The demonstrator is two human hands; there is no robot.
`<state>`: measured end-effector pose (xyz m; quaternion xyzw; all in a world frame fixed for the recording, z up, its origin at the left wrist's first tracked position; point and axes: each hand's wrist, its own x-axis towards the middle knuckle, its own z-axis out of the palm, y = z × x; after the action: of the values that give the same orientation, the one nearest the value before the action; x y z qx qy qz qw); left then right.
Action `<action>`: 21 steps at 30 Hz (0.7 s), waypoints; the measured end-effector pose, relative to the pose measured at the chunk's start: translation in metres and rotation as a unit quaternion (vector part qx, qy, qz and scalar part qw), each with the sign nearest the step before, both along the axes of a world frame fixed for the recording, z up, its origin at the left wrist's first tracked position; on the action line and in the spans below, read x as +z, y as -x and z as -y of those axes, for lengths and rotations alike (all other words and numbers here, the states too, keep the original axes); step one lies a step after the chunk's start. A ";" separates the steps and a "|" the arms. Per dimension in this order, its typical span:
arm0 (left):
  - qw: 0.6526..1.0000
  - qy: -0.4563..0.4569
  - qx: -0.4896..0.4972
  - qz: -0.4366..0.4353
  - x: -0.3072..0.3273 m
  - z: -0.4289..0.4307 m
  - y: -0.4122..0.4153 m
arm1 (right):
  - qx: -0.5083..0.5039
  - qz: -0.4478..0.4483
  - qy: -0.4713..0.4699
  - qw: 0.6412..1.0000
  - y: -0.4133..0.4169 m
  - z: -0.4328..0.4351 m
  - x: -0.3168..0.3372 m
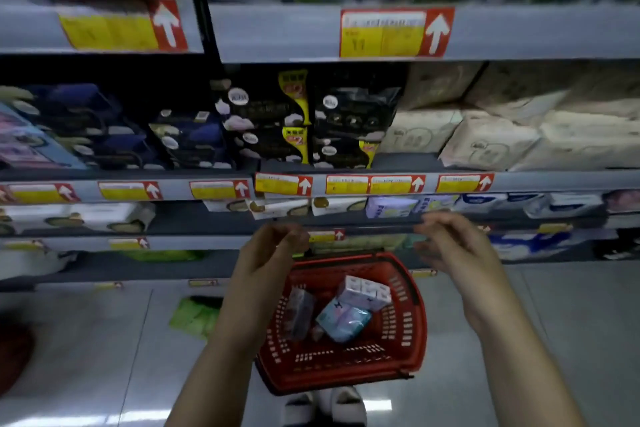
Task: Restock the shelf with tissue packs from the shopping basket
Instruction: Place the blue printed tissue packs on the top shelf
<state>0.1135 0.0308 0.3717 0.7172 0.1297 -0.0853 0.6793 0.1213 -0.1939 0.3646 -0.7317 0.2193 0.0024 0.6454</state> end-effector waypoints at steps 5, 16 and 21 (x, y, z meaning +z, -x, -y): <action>0.998 0.006 0.015 -0.060 -0.086 0.009 0.006 | 0.007 -0.027 0.022 0.999 0.002 0.006 -0.094; 0.989 -0.054 0.042 -0.131 -0.260 0.016 0.016 | -0.022 -0.143 0.037 0.989 0.027 0.022 -0.300; 0.976 -0.034 0.051 -0.209 -0.332 0.037 0.023 | -0.004 -0.175 0.048 0.983 0.030 0.023 -0.386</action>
<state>0.0904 -0.0065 0.0395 0.6988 0.3081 -0.1935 0.6159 0.0917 -0.2171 -0.0212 -0.7489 0.3318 0.1169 0.5616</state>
